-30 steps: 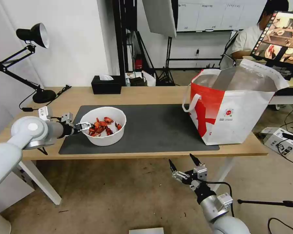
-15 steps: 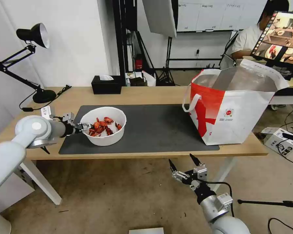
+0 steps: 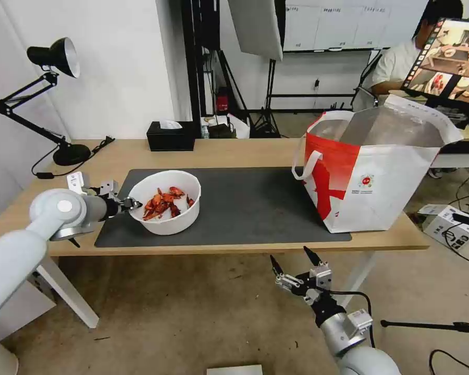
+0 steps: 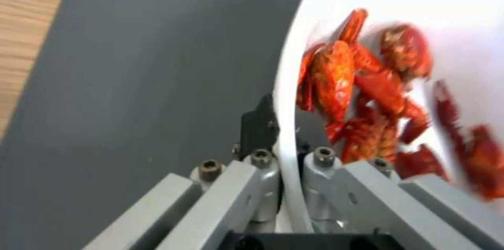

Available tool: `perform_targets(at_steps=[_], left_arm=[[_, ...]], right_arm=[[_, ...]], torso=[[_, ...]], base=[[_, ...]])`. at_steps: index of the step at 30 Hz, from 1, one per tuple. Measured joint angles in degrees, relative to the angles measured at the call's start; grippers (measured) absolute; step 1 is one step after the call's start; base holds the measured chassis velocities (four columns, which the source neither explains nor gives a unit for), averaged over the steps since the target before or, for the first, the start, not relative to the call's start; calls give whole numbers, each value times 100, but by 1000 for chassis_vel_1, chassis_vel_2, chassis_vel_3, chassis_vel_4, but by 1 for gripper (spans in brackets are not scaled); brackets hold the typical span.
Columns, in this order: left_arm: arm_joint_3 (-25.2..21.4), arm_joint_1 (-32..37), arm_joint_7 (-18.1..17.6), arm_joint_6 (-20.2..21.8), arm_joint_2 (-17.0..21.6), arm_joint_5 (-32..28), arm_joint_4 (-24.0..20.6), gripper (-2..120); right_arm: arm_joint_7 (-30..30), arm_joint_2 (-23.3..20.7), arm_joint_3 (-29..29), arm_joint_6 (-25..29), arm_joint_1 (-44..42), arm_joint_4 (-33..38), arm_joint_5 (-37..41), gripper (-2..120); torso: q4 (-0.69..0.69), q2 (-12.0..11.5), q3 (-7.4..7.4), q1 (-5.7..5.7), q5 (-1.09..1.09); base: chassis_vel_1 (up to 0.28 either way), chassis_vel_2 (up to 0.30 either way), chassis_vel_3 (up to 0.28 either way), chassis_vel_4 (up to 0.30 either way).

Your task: Pick up the trash from the table and place it into the takeout bag.

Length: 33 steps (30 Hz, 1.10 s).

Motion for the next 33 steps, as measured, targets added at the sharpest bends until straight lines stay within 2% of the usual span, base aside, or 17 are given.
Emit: perform_targets(at_steps=[7, 8, 13, 22, 31, 33], left_arm=[[-16, -186, 115, -21, -97, 342, -46, 0], [-29, -323, 229, -51, -99, 509, -121, 0], [14, -654, 305, -141, -115, 672, -356, 0], [707, -1688, 257, -270, -287, 921, -630, 0], [1140, -2103, 258, -275, -473, 888, -886, 0], [1261, -2194, 258, -288, -608, 893, -898, 0]], right_arm=[[0, 0, 0, 0, 0, 0, 0, 100], [0, 0, 0, 0, 0, 0, 0, 100], [0, 0, 0, 0, 0, 0, 0, 100], [0, 0, 0, 0, 0, 0, 0, 100], [0, 0, 0, 0, 0, 0, 0, 100], [0, 0, 0, 0, 0, 0, 0, 100]], torso=[[-2, -1, 2, 1, -7], [-2, -1, 2, 1, -2], [-2, -1, 1, 1, -1], [-2, -1, 1, 1, -1], [-2, -1, 1, 1, -1], [-1, -1, 1, 1, -2]], base=[[0, 0, 0, 0], [0, 0, 0, 0], [0, 0, 0, 0], [0, 0, 0, 0], [0, 0, 0, 0], [0, 0, 0, 0]])
